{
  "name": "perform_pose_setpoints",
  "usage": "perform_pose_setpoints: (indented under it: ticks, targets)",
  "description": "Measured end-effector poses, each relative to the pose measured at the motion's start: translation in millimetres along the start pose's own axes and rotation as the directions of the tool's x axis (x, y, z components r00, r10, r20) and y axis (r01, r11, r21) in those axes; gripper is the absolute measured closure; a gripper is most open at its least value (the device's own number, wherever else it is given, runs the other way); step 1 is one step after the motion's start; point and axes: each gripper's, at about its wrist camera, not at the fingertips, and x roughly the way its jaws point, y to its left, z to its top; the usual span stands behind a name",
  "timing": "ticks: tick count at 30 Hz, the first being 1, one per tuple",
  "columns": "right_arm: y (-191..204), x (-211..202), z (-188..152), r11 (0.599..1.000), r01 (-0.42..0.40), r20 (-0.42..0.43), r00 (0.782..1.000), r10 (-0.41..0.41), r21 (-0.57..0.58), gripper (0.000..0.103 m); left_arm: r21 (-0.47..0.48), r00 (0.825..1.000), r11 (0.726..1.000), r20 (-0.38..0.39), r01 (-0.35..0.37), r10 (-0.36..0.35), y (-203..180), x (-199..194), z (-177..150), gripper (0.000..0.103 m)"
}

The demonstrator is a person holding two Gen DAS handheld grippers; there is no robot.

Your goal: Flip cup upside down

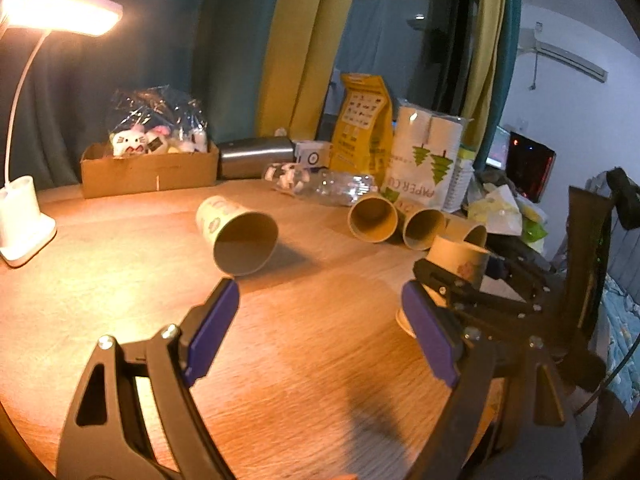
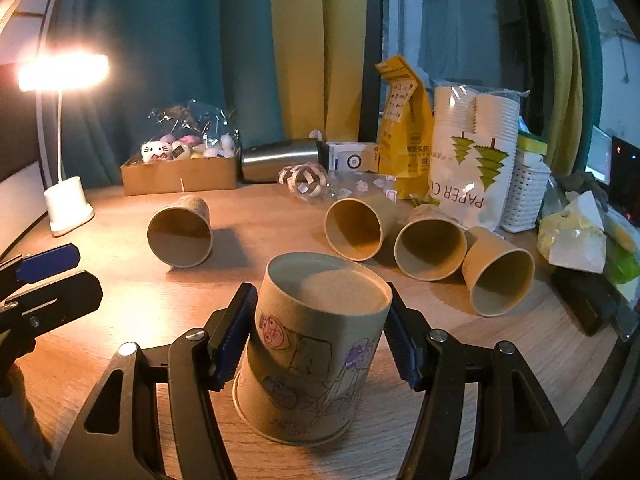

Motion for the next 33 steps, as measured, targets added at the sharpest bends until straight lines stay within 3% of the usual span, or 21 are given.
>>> perform_pose_setpoints:
  ticks: [11,20,33]
  targets:
    - [-4,-3,0,0.999,-0.015,0.005,1.000,0.015,0.030,0.038,0.024,1.000,0.999,0.011,-0.029,0.028,-6,-1,-2,0.018]
    - [-8,-37,-2,0.996,-0.057,0.001,0.998,0.057,0.071,0.037,0.069,0.999,0.997,0.035,-0.036,0.033,-15,-5,-3,0.018]
    - [-18,-69,-22,0.994,0.001,-0.011,1.000,0.000,0.110,0.033,0.136,0.996,0.990,0.084,-0.036,0.025,-29,-14,-6,0.018]
